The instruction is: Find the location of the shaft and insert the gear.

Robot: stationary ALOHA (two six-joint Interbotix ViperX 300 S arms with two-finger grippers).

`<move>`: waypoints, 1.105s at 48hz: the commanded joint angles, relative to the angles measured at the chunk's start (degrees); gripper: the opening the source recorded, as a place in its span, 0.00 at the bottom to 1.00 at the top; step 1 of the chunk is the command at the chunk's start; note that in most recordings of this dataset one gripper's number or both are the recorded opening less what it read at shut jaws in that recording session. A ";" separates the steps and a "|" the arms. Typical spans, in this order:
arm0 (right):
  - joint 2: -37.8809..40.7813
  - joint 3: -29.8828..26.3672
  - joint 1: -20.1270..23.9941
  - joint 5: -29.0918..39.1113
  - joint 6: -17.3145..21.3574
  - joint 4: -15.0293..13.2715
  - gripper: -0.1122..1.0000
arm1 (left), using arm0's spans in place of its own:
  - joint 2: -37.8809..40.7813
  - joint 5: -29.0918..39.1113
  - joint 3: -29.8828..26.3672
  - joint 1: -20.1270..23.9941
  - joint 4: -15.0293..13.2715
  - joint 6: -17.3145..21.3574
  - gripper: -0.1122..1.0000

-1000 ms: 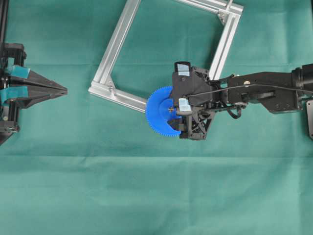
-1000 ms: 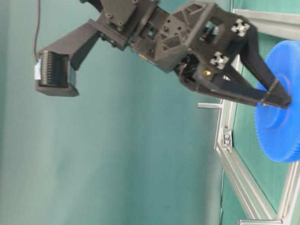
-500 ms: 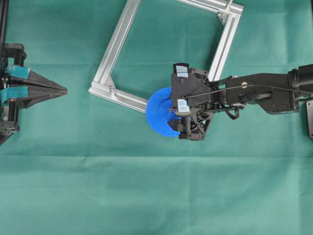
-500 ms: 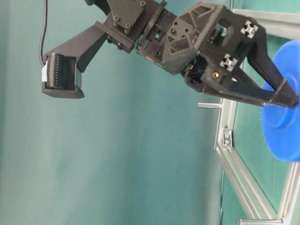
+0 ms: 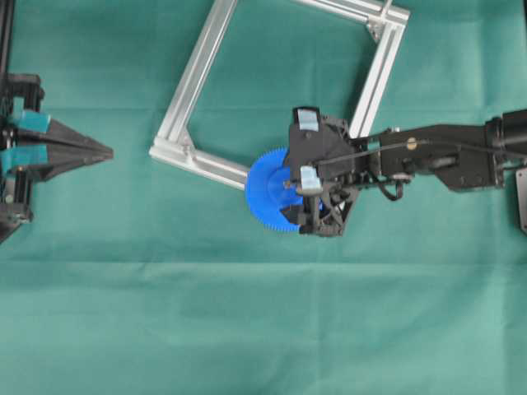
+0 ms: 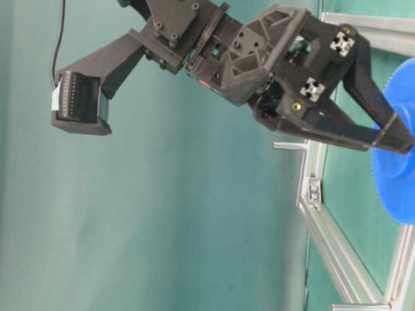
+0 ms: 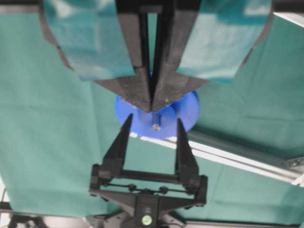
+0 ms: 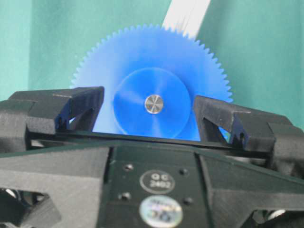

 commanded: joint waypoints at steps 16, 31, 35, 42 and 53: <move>-6.77 -0.88 0.09 0.79 -0.09 -0.35 0.89 | 0.26 -0.18 -1.49 0.18 -0.09 -0.09 0.11; -10.37 0.09 0.00 2.55 -0.09 -0.79 0.89 | 0.00 0.09 -1.49 0.18 -0.09 -0.09 0.11; -10.72 0.35 -0.09 2.55 -0.09 -0.70 0.89 | -0.26 0.18 -1.49 0.18 -0.09 -0.09 0.11; -10.90 0.62 -0.09 2.72 -0.09 -0.79 0.89 | -0.62 0.44 -1.49 0.18 -0.09 -0.09 0.11; -12.48 2.72 -0.18 2.72 0.00 -0.70 0.89 | -0.97 1.58 -1.49 0.18 -0.09 -0.09 0.11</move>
